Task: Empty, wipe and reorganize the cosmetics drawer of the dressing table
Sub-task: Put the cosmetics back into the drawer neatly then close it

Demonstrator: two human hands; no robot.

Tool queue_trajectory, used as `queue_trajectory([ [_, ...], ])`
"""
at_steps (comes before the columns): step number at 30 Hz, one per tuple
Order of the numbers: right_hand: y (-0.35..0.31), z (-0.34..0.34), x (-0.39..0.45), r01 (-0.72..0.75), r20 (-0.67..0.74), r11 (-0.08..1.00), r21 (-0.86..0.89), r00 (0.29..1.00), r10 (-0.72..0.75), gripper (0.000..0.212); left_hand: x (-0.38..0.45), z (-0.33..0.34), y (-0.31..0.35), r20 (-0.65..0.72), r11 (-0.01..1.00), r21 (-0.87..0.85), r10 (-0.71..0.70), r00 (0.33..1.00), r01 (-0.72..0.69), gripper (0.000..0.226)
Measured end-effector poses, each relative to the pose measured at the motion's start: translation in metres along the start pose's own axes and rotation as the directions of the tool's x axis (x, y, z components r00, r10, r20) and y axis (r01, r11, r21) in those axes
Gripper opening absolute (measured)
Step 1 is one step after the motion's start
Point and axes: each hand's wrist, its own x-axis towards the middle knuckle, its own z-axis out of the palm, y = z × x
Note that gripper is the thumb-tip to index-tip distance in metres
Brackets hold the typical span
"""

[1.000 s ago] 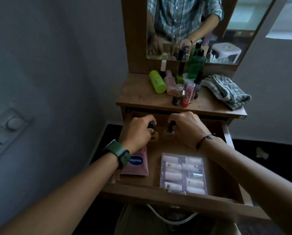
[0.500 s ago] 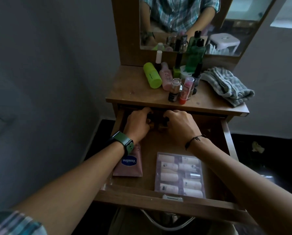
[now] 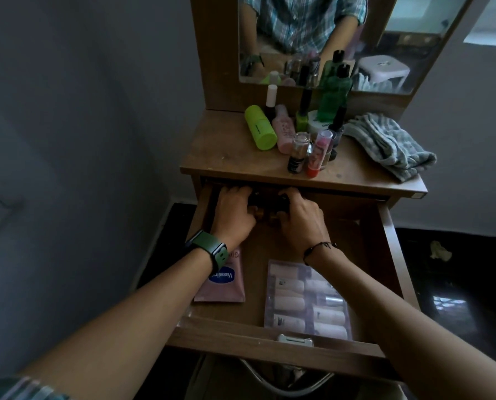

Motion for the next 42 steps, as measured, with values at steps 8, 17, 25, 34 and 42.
queue_trajectory([
  [8, -0.005, 0.009, 0.003, -0.094, -0.054, 0.994, 0.057, 0.994, 0.097, 0.037, -0.014, -0.006, 0.006, -0.182, 0.999, -0.035, -0.017, 0.983, 0.011, 0.034],
  [17, -0.001, -0.043, -0.029, -0.14, -0.124, 0.99, -0.031, 0.983, 0.135, 0.016, -0.035, -0.024, 0.04, -0.303, 0.927, -0.341, 0.052, 0.952, -0.159, 0.02],
  [25, -0.023, -0.108, -0.007, 0.05, -0.545, 0.994, 0.092, 0.838, 0.008, 0.023, 0.007, -0.05, 0.081, -0.272, 0.87, -0.404, 0.182, 0.945, -0.284, 0.044],
  [34, -0.023, -0.1, 0.015, 0.058, -0.355, 0.998, -0.007, 0.933, -0.057, 0.033, 0.024, -0.05, 0.086, -0.191, 0.9, -0.228, 0.332, 0.924, -0.371, 0.031],
  [42, -0.02, -0.096, 0.002, 0.11, -0.431, 0.993, 0.033, 0.898, -0.085, 0.013, 0.005, -0.065, 0.075, -0.228, 0.904, -0.22, 0.318, 0.92, -0.367, 0.025],
])
